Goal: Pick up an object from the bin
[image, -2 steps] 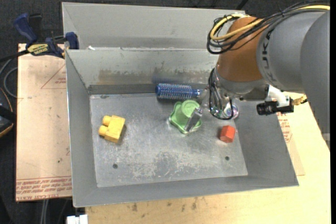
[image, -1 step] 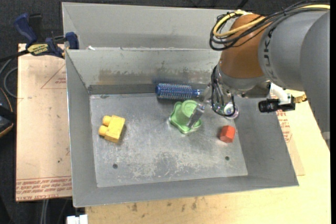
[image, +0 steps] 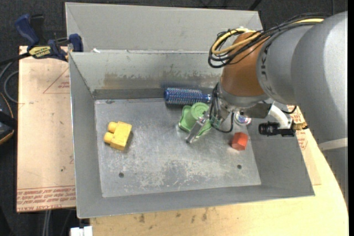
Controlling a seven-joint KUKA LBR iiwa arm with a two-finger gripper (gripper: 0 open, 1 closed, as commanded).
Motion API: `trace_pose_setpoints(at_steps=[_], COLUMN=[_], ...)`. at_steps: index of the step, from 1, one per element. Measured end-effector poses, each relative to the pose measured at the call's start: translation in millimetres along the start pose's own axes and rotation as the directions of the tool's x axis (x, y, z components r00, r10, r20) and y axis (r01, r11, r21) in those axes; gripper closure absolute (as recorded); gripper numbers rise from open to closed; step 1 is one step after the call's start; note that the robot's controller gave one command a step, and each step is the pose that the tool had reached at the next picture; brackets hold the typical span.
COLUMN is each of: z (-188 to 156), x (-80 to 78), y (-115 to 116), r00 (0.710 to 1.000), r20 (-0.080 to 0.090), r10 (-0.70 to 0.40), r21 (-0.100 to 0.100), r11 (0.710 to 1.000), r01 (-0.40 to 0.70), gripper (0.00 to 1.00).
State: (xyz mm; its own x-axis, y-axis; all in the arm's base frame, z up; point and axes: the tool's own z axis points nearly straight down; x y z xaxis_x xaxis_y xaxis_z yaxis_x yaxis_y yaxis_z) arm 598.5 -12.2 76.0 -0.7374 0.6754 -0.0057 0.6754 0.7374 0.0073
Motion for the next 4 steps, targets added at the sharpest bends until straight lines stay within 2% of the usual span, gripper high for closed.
trace_pose_setpoints(at_steps=[1, 2, 4], z=[-2.7, -4.5, -42.5], x=[-1.2, -2.3, -1.4], y=[1.6, 2.2, 2.1], r00=[1.000, 1.000, 1.000], r20=[-0.003, 0.000, -0.009], r10=[-0.003, -0.003, -0.008], r21=[0.004, 0.002, 0.009], r11=[1.000, 1.000, 1.000], r01=[0.003, 0.003, 0.008], gripper=[0.00, 1.00, 1.00])
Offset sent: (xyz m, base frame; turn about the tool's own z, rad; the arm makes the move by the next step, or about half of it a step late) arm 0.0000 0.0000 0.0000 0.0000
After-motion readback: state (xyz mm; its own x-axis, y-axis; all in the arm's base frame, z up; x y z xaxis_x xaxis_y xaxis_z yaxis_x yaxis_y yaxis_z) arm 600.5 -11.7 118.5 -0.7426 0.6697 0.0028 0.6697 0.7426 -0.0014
